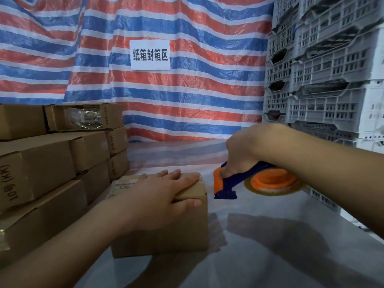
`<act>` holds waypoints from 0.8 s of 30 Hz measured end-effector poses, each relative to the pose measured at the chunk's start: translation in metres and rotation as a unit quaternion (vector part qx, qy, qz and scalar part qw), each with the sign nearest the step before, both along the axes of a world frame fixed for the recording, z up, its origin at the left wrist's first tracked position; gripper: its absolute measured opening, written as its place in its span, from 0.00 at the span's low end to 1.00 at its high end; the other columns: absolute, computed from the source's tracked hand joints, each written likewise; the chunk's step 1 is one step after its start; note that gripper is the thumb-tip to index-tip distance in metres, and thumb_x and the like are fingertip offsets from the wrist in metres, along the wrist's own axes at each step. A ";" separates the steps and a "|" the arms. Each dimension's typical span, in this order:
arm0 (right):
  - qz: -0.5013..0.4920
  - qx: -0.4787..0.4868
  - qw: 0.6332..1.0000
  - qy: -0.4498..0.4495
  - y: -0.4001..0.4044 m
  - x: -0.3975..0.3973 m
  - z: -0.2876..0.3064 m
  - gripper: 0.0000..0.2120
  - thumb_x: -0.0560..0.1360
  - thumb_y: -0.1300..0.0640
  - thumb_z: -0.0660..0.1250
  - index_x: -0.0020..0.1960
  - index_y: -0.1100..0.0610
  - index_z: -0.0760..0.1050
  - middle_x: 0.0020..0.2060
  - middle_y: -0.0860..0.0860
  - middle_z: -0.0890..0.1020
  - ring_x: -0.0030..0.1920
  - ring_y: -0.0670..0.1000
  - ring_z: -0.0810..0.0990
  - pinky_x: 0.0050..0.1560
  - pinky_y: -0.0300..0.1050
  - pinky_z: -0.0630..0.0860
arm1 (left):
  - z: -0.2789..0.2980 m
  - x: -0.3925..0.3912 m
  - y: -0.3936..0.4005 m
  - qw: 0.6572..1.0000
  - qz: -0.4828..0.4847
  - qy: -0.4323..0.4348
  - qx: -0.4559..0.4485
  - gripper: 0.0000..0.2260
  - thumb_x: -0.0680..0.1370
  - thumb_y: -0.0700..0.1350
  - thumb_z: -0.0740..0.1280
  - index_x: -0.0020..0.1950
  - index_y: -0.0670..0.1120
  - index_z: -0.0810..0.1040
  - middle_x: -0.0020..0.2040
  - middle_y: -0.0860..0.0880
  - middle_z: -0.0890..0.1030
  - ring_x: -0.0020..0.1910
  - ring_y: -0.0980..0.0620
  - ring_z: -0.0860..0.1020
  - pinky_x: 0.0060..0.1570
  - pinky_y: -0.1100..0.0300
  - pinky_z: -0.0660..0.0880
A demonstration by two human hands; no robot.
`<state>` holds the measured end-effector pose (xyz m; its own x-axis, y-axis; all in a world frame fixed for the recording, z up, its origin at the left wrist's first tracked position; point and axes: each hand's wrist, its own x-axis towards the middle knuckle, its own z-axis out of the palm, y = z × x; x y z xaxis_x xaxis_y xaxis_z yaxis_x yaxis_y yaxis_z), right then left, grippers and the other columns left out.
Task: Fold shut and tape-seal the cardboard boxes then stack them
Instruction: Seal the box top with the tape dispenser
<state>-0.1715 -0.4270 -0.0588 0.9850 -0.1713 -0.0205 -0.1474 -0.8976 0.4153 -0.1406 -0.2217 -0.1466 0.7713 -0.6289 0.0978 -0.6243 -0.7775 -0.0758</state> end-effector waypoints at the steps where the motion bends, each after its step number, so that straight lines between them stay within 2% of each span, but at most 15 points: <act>1: 0.000 -0.013 1.000 0.000 0.002 -0.002 0.001 0.23 0.74 0.31 0.63 0.44 0.52 0.72 0.43 0.51 0.78 0.37 0.50 0.77 0.34 0.45 0.70 | 0.001 0.000 -0.001 1.000 0.001 -0.001 0.004 0.33 0.70 0.75 0.43 0.74 0.73 0.38 0.80 0.59 0.47 0.79 0.50 0.51 0.75 0.44 0.52; 6: 0.025 -0.087 0.996 0.003 0.017 -0.011 0.006 0.21 0.75 0.33 0.63 0.42 0.52 0.71 0.42 0.50 0.78 0.37 0.49 0.76 0.38 0.44 0.73 | 0.000 -0.002 -0.001 1.000 -0.003 -0.007 0.006 0.29 0.76 0.72 0.48 0.75 0.71 0.41 0.81 0.57 0.48 0.79 0.49 0.51 0.74 0.41 0.52; 10: 0.037 -0.204 0.978 0.028 0.033 -0.005 0.001 0.21 0.73 0.32 0.65 0.49 0.50 0.75 0.44 0.49 0.77 0.39 0.50 0.75 0.36 0.44 0.72 | 0.001 -0.002 0.000 1.000 -0.009 -0.008 -0.008 0.29 0.77 0.72 0.49 0.76 0.70 0.45 0.81 0.56 0.49 0.79 0.48 0.52 0.74 0.41 0.54; 12: 0.032 -0.275 0.959 0.069 0.026 -0.003 -0.013 0.22 0.71 0.33 0.68 0.49 0.50 0.73 0.46 0.48 0.76 0.43 0.52 0.75 0.40 0.46 0.72 | 0.000 -0.002 0.002 1.000 -0.015 -0.007 -0.021 0.29 0.77 0.71 0.49 0.76 0.70 0.45 0.81 0.56 0.50 0.79 0.47 0.53 0.74 0.42 0.54; 13: 0.023 -0.270 0.959 0.082 0.014 -0.002 -0.022 0.21 0.72 0.33 0.67 0.49 0.50 0.72 0.45 0.48 0.76 0.44 0.52 0.75 0.41 0.46 0.72 | -0.001 -0.003 0.003 1.000 -0.020 -0.009 -0.022 0.29 0.77 0.71 0.49 0.76 0.69 0.45 0.81 0.56 0.50 0.79 0.47 0.53 0.74 0.42 0.53; 14: 0.010 -0.225 0.971 0.077 -0.001 -0.005 -0.030 0.21 0.73 0.32 0.65 0.50 0.50 0.73 0.43 0.47 0.76 0.44 0.53 0.75 0.41 0.46 0.72 | -0.002 -0.003 0.003 0.999 -0.025 -0.014 -0.020 0.29 0.77 0.72 0.48 0.76 0.69 0.45 0.81 0.56 0.49 0.79 0.46 0.53 0.74 0.41 0.53; 16: 0.010 -0.153 0.988 0.008 -0.036 -0.010 -0.041 0.24 0.74 0.31 0.60 0.51 0.51 0.75 0.39 0.46 0.75 0.40 0.52 0.75 0.42 0.47 0.73 | -0.004 -0.003 0.003 0.999 -0.027 -0.023 -0.021 0.29 0.77 0.72 0.47 0.76 0.69 0.44 0.81 0.55 0.49 0.79 0.45 0.52 0.74 0.40 0.51; 19: 0.009 -0.113 0.987 -0.110 -0.076 -0.019 -0.069 0.28 0.74 0.26 0.55 0.39 0.52 0.72 0.33 0.46 0.72 0.33 0.48 0.72 0.36 0.44 0.72 | -0.004 -0.002 0.002 0.999 -0.028 -0.020 -0.021 0.29 0.77 0.71 0.47 0.77 0.68 0.45 0.81 0.54 0.49 0.79 0.45 0.52 0.74 0.38 0.49; 21: -0.004 -0.059 0.983 -0.176 -0.090 -0.026 -0.099 0.32 0.71 0.22 0.52 0.33 0.51 0.67 0.31 0.45 0.73 0.30 0.47 0.73 0.32 0.43 0.73 | -0.004 -0.001 0.003 0.999 -0.028 -0.018 -0.022 0.29 0.77 0.71 0.48 0.77 0.68 0.45 0.81 0.54 0.49 0.79 0.45 0.52 0.74 0.38 0.49; 24: -0.019 -0.001 0.969 -0.244 -0.103 -0.037 -0.137 0.32 0.70 0.21 0.53 0.32 0.50 0.63 0.31 0.45 0.74 0.37 0.50 0.81 0.31 0.44 0.73 | -0.005 0.000 0.004 0.999 -0.035 -0.019 -0.032 0.30 0.77 0.72 0.48 0.77 0.68 0.44 0.81 0.54 0.48 0.79 0.45 0.51 0.74 0.38 0.47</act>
<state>-0.2083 -0.5302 -0.1955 0.8701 -0.2066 0.4476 -0.3593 -0.8874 0.2889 -0.1409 -0.2178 -0.1516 0.7207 -0.6729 0.1668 -0.6751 -0.7359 -0.0519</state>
